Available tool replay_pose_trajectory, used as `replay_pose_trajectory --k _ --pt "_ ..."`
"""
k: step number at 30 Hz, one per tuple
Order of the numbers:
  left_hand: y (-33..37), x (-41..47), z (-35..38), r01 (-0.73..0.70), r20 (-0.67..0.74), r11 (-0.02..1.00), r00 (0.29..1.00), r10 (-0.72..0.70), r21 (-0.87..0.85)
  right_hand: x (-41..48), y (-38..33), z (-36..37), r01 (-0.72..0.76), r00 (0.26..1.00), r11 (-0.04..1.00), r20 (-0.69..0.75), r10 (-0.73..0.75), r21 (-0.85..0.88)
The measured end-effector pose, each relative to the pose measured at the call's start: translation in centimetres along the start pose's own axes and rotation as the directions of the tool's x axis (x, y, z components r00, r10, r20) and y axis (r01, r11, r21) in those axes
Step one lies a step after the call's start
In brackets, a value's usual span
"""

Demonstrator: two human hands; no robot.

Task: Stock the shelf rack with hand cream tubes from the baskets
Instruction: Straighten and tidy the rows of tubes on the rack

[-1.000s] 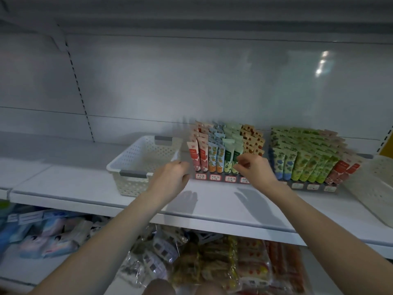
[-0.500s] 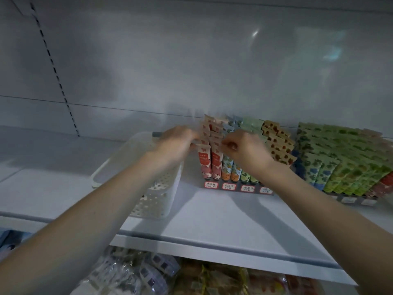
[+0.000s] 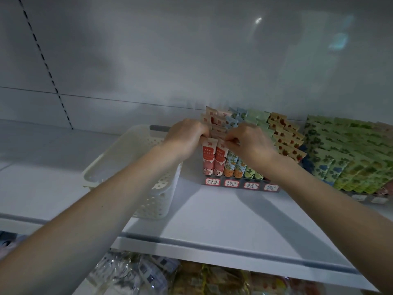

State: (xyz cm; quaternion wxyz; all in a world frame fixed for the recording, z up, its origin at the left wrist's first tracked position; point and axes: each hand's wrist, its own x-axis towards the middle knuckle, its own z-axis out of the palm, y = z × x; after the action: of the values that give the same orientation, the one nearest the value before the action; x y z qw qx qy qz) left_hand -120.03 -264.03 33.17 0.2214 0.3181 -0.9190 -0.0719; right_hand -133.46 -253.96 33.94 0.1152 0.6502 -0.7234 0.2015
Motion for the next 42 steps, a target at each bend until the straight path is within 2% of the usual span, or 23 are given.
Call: replay_pose_trajectory --k 20,26,31,37,42 --pt "0.0 -1.0 -0.3 -0.031 -0.073 0.999 0.997 0.028 -0.032 -0.3 0.0 0.0 -0.036 0.999 0.996 0.020 0.035 0.081" --pt "-1.7 0.0 -1.9 0.009 -0.210 0.998 0.978 -0.023 -0.068 1.2 0.8 -1.5 -0.073 0.997 0.985 0.001 0.074 0.157" --pt "-2.4 1.0 -1.0 -0.035 -0.109 0.997 0.994 0.029 -0.061 2.4 1.0 -0.9 -0.056 0.996 0.991 0.071 0.047 0.125" --pt "-1.9 1.5 0.0 -0.054 -0.097 0.988 0.994 0.041 -0.145 2.6 1.0 -0.1 -0.044 0.996 0.992 0.079 0.034 0.120" --pt "-1.5 2.1 0.1 -0.083 -0.104 0.989 0.992 0.071 -0.119 2.7 1.1 0.1 -0.048 0.997 0.993 0.066 0.041 0.108"
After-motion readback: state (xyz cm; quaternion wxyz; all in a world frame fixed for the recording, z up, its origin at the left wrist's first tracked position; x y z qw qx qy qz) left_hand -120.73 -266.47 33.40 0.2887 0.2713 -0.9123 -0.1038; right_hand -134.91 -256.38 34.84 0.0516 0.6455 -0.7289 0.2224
